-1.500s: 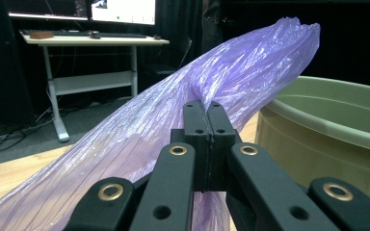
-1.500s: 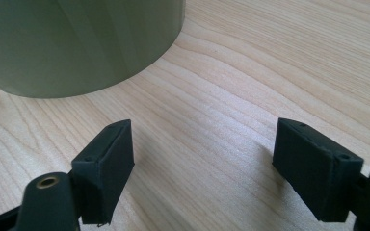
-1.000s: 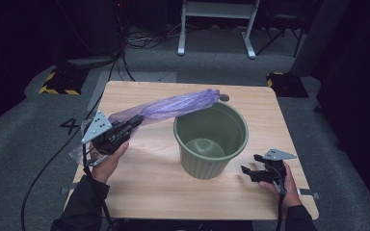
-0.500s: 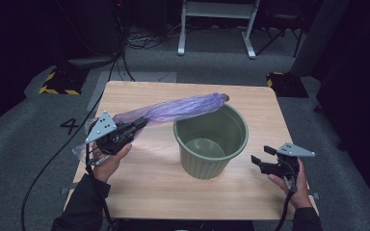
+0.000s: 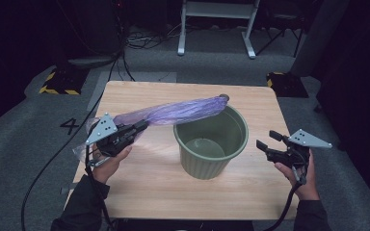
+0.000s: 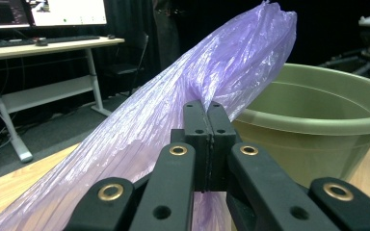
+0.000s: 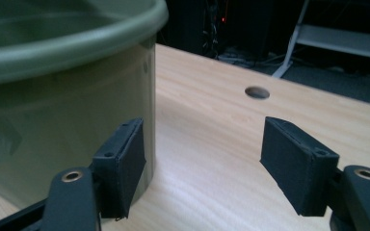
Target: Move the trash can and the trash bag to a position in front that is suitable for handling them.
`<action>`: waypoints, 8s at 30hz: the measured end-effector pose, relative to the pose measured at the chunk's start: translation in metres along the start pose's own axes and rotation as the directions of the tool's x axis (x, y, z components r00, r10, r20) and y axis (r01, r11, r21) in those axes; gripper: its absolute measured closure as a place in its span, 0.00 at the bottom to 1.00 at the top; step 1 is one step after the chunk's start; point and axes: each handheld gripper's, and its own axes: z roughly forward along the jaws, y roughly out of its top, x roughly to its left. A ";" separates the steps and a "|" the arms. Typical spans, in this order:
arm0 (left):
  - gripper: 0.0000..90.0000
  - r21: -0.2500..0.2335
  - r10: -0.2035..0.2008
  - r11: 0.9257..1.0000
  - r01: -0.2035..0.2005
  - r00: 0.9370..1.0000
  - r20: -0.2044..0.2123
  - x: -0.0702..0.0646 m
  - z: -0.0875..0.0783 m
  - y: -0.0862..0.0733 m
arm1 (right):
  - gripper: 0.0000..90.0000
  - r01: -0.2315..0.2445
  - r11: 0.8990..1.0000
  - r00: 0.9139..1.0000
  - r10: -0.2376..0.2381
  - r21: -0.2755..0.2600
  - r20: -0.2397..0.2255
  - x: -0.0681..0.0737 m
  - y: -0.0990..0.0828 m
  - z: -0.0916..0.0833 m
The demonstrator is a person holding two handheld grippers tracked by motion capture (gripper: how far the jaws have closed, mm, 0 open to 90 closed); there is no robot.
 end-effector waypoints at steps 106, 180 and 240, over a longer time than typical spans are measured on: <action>0.98 0.215 0.136 0.970 -0.110 0.984 -0.111 -0.005 0.046 -0.028 | 0.84 0.458 0.882 0.837 -0.388 0.108 -0.387 0.077 0.084 0.061; 0.94 0.183 0.290 0.942 -0.283 0.957 -0.014 -0.069 0.071 0.028 | 1.00 0.519 0.854 0.803 -0.495 -0.018 -0.333 0.160 0.112 0.056; 0.51 0.147 0.274 0.947 -0.285 0.958 0.086 -0.076 0.057 0.045 | 1.00 0.462 0.886 0.842 -0.453 -0.041 -0.294 0.142 0.106 0.048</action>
